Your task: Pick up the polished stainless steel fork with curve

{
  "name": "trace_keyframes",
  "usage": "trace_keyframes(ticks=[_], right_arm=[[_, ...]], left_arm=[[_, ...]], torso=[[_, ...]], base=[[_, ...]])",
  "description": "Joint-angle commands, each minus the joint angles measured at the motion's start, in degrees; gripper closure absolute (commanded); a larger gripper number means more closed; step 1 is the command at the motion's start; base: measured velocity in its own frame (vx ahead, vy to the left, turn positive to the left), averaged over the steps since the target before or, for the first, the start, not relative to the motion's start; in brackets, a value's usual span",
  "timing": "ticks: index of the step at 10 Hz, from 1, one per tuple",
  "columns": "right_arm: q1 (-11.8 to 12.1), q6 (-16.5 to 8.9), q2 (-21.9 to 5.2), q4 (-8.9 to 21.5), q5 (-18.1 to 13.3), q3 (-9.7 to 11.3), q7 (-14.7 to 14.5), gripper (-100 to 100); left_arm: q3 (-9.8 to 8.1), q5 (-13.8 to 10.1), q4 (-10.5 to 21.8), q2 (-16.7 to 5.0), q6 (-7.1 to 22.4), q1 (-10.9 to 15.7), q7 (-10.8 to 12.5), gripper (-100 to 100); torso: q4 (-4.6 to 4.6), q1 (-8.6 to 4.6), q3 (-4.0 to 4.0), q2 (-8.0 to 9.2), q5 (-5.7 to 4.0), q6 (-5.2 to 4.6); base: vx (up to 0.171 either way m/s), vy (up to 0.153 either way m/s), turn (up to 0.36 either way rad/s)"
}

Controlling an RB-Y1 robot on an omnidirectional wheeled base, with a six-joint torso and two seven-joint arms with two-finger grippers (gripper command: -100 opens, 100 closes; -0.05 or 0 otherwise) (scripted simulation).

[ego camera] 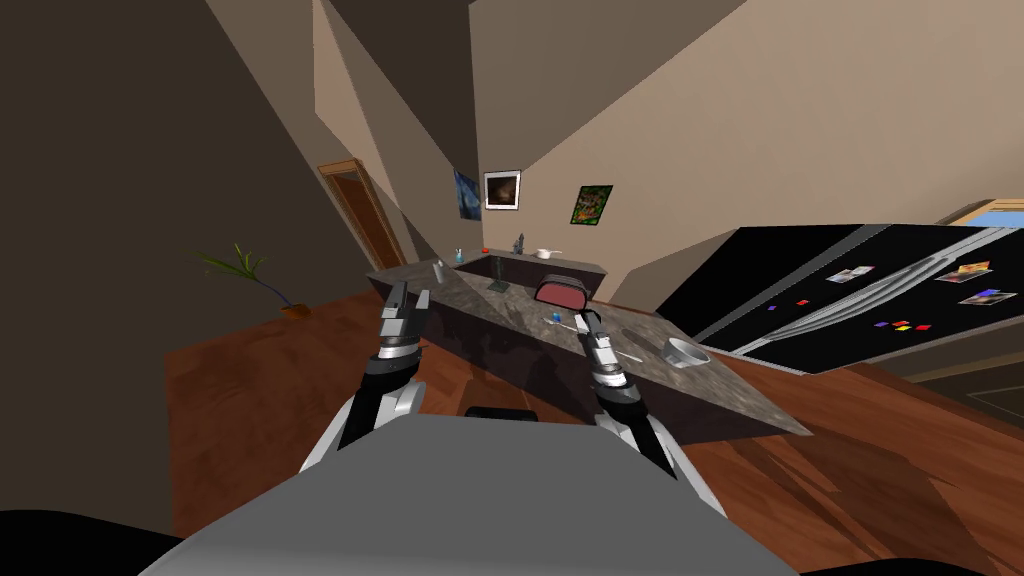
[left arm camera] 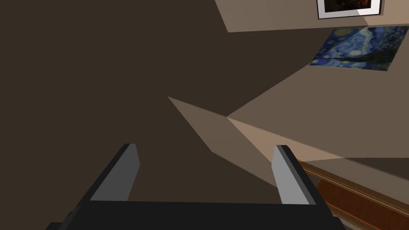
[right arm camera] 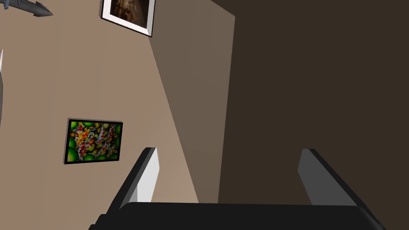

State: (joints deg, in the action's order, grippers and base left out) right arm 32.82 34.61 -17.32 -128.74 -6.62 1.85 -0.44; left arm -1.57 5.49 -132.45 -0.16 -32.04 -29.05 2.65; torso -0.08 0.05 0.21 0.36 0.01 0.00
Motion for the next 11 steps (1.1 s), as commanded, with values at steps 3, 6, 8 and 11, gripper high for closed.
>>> trace_keyframes(ticks=[3, 6, 8, 11], right_arm=[[1.1, -0.2, -5.5, 1.0, -0.1, 1.2, 0.5, -100], [2.2, -0.6, -10.7, 2.9, -0.4, 2.7, 1.1, -100], [2.7, -0.8, -14.0, 4.0, -0.6, 3.4, 1.4, -100], [3.3, -1.0, -18.9, 5.3, -0.9, 4.1, 1.8, -100]], left_arm=[[0.00, 0.0, 0.0, 0.0, 0.0, 0.0, 0.0, 0], [0.00, 0.0, 0.0, 0.0, 0.0, 0.0, 0.0, 0], [0.00, 0.0, 0.0, 0.0, 0.0, 0.0, 0.0, 0], [0.00, 0.0, 0.0, 0.0, 0.0, 0.0, 0.0, 0]], torso=[[0.01, -0.04, -0.03, -0.05, -0.01, 0.00], [0.01, -0.02, -0.03, -0.07, 0.00, 0.00], [0.01, -0.01, -0.04, -0.09, 0.00, 0.00], [0.01, 0.03, -0.04, -0.08, 0.00, 0.01]], base=[[-0.075, 0.003, -0.019], [-0.081, 0.008, -0.011], [-0.077, 0.017, -0.001], [-0.069, 0.020, 0.007]])
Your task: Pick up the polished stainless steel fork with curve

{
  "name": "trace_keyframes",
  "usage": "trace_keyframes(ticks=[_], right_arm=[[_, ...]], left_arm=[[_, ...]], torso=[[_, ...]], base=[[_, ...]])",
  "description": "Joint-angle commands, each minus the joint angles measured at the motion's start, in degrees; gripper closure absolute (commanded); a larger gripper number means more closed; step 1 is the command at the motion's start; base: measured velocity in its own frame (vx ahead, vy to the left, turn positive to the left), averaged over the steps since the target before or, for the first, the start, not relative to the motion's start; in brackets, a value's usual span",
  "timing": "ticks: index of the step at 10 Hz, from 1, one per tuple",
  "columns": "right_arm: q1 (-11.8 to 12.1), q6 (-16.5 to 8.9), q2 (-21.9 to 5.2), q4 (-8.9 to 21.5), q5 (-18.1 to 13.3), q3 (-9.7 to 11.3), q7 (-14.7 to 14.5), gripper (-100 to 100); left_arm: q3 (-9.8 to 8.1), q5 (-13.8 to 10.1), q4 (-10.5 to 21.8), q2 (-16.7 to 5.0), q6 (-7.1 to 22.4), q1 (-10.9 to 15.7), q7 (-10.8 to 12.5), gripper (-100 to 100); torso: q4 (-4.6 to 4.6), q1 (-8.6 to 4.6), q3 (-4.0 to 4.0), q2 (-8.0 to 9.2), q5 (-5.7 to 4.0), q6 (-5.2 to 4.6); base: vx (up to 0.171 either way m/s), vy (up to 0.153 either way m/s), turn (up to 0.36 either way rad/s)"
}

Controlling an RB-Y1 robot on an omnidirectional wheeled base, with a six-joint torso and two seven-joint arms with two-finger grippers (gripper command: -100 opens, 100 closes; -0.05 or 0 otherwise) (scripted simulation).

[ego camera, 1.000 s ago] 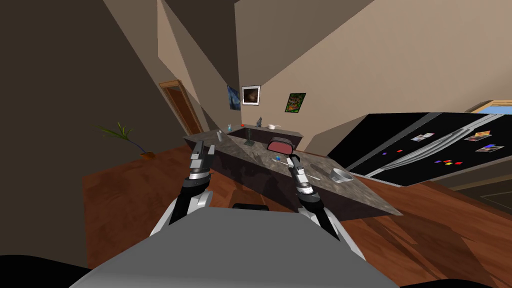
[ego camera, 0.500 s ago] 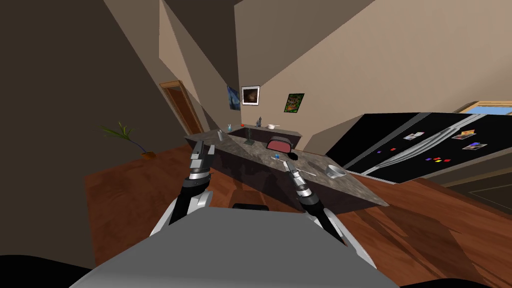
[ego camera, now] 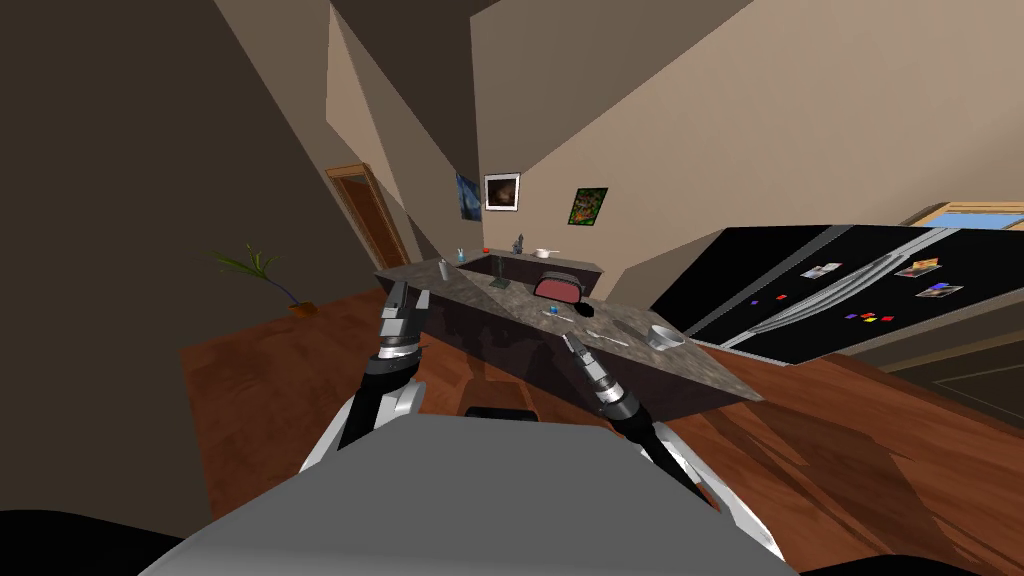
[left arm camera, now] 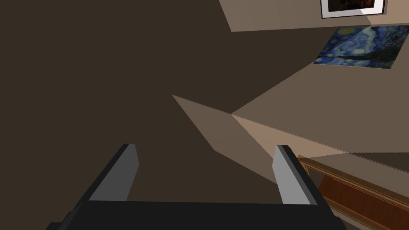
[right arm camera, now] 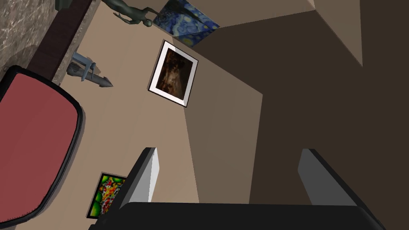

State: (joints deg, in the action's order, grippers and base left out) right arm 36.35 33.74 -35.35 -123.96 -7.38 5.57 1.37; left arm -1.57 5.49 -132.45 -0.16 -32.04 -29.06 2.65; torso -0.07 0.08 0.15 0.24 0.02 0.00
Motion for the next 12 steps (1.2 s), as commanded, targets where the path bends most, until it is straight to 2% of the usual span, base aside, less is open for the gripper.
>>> trace_keyframes(ticks=[1, 2, 5, 6, 7, 8, 9, 10, 11, 12], right_arm=[[0.2, -0.3, -2.9, 1.9, -0.5, 1.0, 0.3, -100], [0.2, -0.3, -4.4, 1.9, -0.5, 1.0, 0.3, -100], [1.2, -0.6, -9.6, 5.0, -1.3, 2.4, 1.0, -100], [1.2, -0.6, -11.8, 5.0, -1.3, 2.4, 1.0, -100], [1.7, -0.8, -13.3, 6.7, -1.9, 3.1, 1.3, -100], [1.7, -0.8, -15.1, 6.7, -1.9, 3.1, 1.3, -100], [1.7, -0.8, -15.5, 6.7, -1.9, 3.1, 1.3, -100], [2.2, -0.9, -17.8, 8.5, -2.5, 3.8, 1.7, -100], [2.2, -0.9, -19.2, 8.5, -2.5, 3.8, 1.7, -100], [2.6, -1.1, -21.0, 10.3, -3.1, 4.5, 2.0, -100]], left_arm=[[0.00, 0.0, 0.0, 0.0, 0.0, 0.0, 0.0, 0], [0.00, 0.0, 0.0, 0.0, 0.0, 0.0, 0.0, 0], [0.00, 0.0, 0.0, 0.0, 0.0, 0.0, 0.0, 0], [0.00, 0.0, 0.0, 0.0, 0.0, 0.0, 0.0, 0], [0.00, 0.0, 0.0, 0.0, 0.0, 0.0, 0.0, 0], [0.00, 0.0, 0.0, 0.0, 0.0, 0.0, 0.0, 0], [0.00, 0.0, 0.0, 0.0, 0.0, 0.0, 0.0, 0], [0.00, 0.0, 0.0, 0.0, 0.0, 0.0, 0.0, 0], [0.00, 0.0, 0.0, 0.0, 0.0, 0.0, 0.0, 0], [0.00, 0.0, 0.0, 0.0, 0.0, 0.0, 0.0, 0]], torso=[[0.00, 0.00, 0.00, 0.00, 0.00, 0.00], [0.01, 0.02, -0.01, -0.01, 0.00, 0.01], [0.01, -0.04, -0.04, -0.07, -0.01, 0.00], [0.02, -0.02, -0.05, -0.07, -0.01, 0.02], [0.02, -0.01, -0.05, -0.08, -0.01, 0.00], [0.02, 0.03, -0.04, -0.07, 0.00, 0.01], [0.02, 0.00, -0.06, -0.11, 0.00, 0.01], [0.04, -0.04, -0.10, -0.19, -0.01, 0.00], [0.05, -0.03, -0.12, -0.20, -0.02, 0.02], [0.04, -0.02, -0.12, -0.20, -0.01, 0.01]], base=[[-0.064, 0.029, 0.027], [-0.052, 0.018, 0.011], [-0.053, 0.015, 0.039], [-0.049, 0.018, 0.028], [-0.053, 0.032, 0.061], [-0.040, 0.022, 0.036], [-0.012, 0.005, -0.002], [-0.017, 0.015, 0.076], [-0.020, 0.017, 0.052], [-0.023, 0.025, 0.103]])
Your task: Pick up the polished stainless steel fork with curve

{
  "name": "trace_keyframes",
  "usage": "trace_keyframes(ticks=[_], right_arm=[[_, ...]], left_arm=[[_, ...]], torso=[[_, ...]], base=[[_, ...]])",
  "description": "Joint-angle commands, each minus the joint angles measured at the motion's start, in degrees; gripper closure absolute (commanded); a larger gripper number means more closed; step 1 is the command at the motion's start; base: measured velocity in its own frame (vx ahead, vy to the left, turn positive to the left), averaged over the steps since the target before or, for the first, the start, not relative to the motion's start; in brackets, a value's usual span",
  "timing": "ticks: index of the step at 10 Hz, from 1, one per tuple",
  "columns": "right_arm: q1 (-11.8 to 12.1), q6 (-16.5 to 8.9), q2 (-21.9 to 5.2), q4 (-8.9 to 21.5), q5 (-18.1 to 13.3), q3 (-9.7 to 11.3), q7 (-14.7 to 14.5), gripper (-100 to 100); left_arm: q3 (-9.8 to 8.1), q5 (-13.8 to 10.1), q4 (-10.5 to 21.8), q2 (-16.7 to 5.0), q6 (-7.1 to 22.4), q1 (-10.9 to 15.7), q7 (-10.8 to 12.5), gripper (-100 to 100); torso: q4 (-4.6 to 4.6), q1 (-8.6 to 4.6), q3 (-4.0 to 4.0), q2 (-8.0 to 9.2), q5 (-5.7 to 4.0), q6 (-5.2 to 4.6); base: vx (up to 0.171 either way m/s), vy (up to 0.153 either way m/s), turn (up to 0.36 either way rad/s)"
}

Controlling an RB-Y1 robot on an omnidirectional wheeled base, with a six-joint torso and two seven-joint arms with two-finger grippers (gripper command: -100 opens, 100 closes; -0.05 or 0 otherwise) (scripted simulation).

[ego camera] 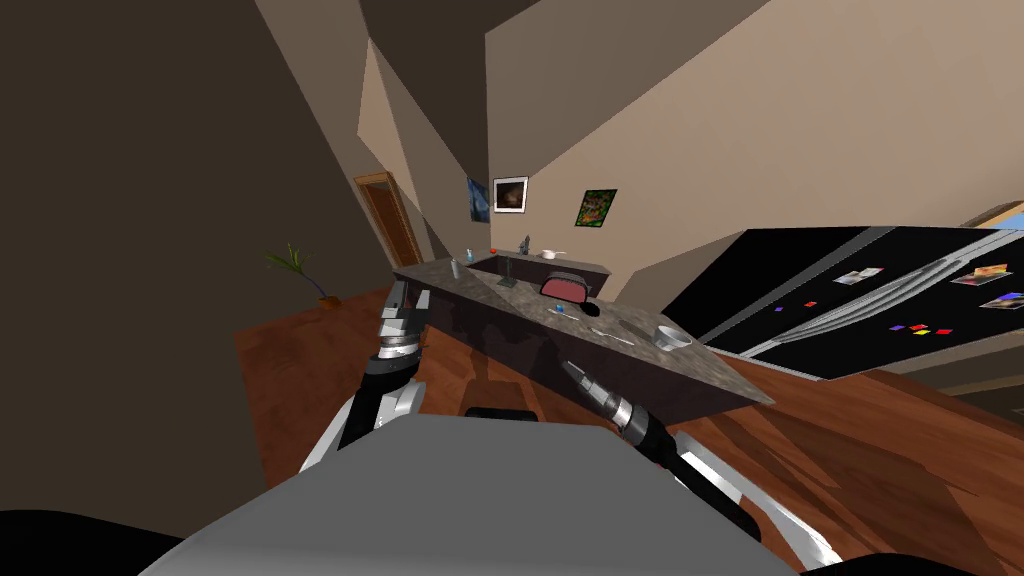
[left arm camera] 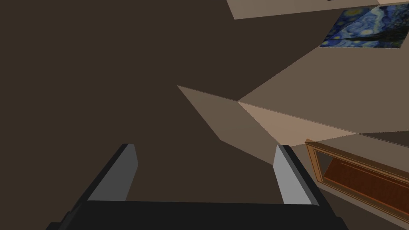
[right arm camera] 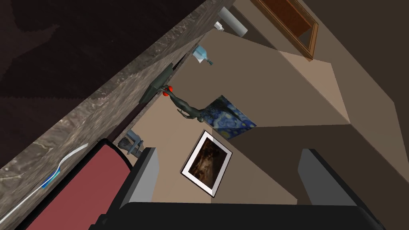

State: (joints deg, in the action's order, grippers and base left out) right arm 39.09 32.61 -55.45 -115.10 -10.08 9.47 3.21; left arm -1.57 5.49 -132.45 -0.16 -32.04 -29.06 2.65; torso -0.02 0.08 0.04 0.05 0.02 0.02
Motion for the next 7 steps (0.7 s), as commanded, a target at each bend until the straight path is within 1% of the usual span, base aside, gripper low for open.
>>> trace_keyframes(ticks=[1, 2, 3, 4, 5, 6, 7], right_arm=[[-0.1, 0.1, -2.9, 1.5, -0.4, 0.6, 0.2, -100], [0.3, 0.0, -4.6, 3.4, -1.1, 1.3, 0.5, -100], [0.3, 0.0, -6.3, 3.4, -1.1, 1.3, 0.5, -100], [0.7, -0.1, -8.1, 5.4, -1.9, 2.0, 0.8, -100], [0.7, -0.1, -10.1, 5.4, -1.9, 2.0, 0.8, -100], [0.7, -0.1, -10.5, 5.4, -1.9, 2.0, 0.8, -100], [1.1, -0.2, -12.8, 7.5, -2.8, 2.7, 1.1, -100]], left_arm=[[0.00, 0.0, 0.0, 0.0, 0.0, 0.0, 0.0, 0], [0.00, 0.0, 0.0, 0.0, 0.0, 0.0, 0.0, 0], [0.00, 0.0, 0.0, 0.0, 0.0, 0.0, 0.0, 0], [0.00, 0.0, 0.0, 0.0, 0.0, 0.0, 0.0, 0], [0.00, 0.0, 0.0, 0.0, 0.0, 0.0, 0.0, 0], [0.00, 0.0, 0.0, 0.0, 0.0, 0.0, 0.0, 0], [-0.01, 0.0, 0.0, 0.0, 0.0, 0.0, 0.0, 0]], torso=[[0.00, 0.00, 0.00, 0.00, 0.00, 0.00], [0.00, -0.01, -0.01, -0.03, 0.00, -0.01], [0.01, 0.03, -0.04, -0.07, 0.00, 0.01], [0.02, 0.01, -0.05, -0.09, 0.01, -0.02], [0.02, 0.01, -0.07, -0.12, 0.00, 0.00], [0.03, -0.01, -0.07, -0.12, 0.00, -0.02], [0.02, -0.04, -0.06, -0.11, -0.01, -0.02]], base=[[-0.014, 0.023, 0.058], [-0.004, 0.034, 0.113], [0.001, 0.026, 0.061], [0.010, 0.030, 0.124], [0.011, 0.020, 0.064], [0.006, 0.006, -0.003], [0.018, 0.026, 0.150]])
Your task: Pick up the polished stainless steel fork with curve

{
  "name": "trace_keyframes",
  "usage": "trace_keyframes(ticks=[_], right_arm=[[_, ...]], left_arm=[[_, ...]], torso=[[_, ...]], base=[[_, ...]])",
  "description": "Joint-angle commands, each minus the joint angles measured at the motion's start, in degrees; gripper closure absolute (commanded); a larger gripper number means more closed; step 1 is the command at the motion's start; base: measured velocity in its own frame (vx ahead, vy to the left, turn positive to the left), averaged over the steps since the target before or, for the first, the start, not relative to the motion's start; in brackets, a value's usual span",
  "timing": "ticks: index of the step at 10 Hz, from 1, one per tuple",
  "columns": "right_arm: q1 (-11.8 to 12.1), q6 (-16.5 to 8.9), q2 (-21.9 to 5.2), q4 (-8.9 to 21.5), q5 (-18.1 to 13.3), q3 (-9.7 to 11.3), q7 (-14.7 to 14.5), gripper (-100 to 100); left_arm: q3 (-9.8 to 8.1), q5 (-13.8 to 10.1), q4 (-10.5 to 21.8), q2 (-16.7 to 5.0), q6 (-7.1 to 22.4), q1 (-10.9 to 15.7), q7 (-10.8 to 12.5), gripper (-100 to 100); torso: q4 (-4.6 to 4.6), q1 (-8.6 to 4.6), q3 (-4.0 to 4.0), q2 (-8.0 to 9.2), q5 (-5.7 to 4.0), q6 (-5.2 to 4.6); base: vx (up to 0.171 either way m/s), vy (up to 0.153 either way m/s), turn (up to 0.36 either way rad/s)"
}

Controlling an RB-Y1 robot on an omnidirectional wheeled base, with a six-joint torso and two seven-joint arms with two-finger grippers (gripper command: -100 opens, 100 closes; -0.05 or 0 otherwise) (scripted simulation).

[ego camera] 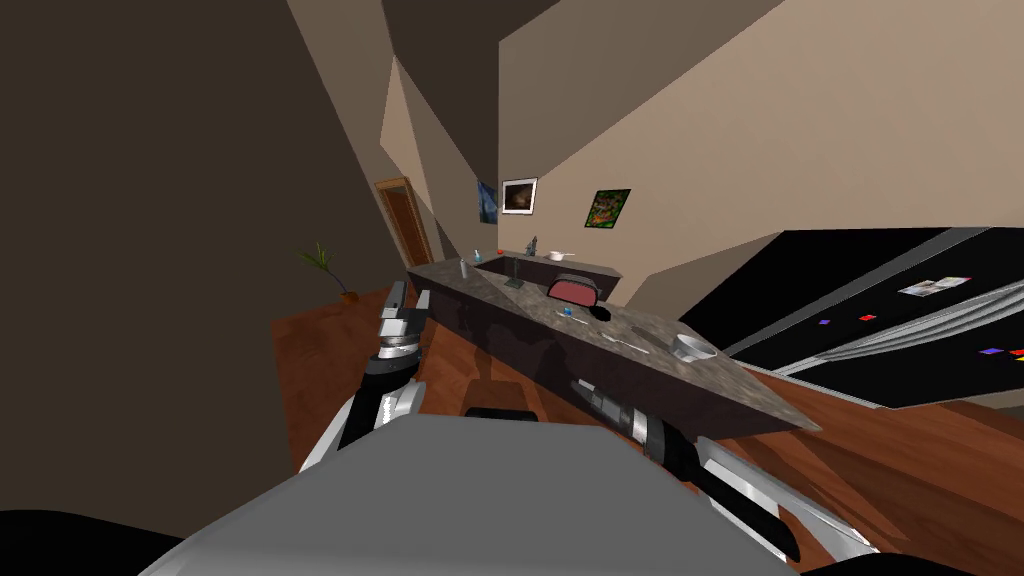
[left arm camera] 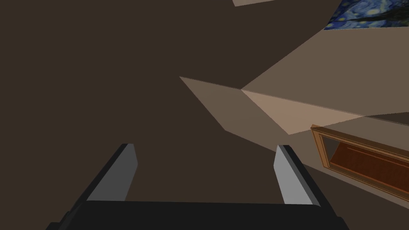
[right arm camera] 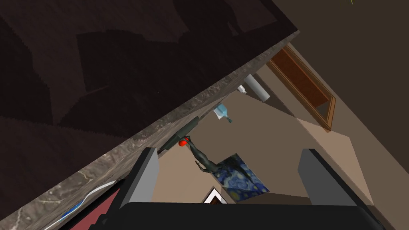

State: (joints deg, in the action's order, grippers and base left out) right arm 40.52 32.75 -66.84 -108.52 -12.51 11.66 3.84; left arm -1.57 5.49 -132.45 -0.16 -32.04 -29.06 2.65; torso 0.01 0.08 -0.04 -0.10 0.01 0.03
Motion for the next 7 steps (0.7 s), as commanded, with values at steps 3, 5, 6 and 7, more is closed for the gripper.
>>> trace_keyframes(ticks=[3, 5, 6, 7], right_arm=[[0.0, -0.4, -6.2, 3.1, -1.3, 1.1, 0.7, -100], [0.3, -0.5, -9.6, 5.3, -2.2, 1.7, 1.0, -100], [0.5, -0.5, -11.3, 7.6, -3.2, 2.2, 1.3, -100], [0.5, -0.5, -13.1, 7.6, -3.2, 2.2, 1.3, -100]], left_arm=[[0.00, 0.0, 0.0, 0.0, 0.0, 0.0, 0.0, 0], [0.00, 0.0, 0.0, 0.0, 0.0, 0.0, 0.0, 0], [-0.01, 0.0, 0.0, 0.0, 0.0, 0.0, 0.0, 0], [0.00, 0.0, 0.0, 0.0, 0.0, 0.0, 0.0, 0]], torso=[[0.01, 0.01, -0.04, -0.07, 0.00, -0.01], [0.03, 0.01, -0.09, -0.15, 0.00, 0.01], [0.03, 0.00, -0.09, -0.14, 0.00, -0.03], [0.04, 0.02, -0.10, -0.18, 0.01, 0.00]], base=[[0.029, 0.022, 0.108], [0.050, 0.024, 0.142], [0.061, 0.026, 0.164], [0.056, 0.010, 0.088]])
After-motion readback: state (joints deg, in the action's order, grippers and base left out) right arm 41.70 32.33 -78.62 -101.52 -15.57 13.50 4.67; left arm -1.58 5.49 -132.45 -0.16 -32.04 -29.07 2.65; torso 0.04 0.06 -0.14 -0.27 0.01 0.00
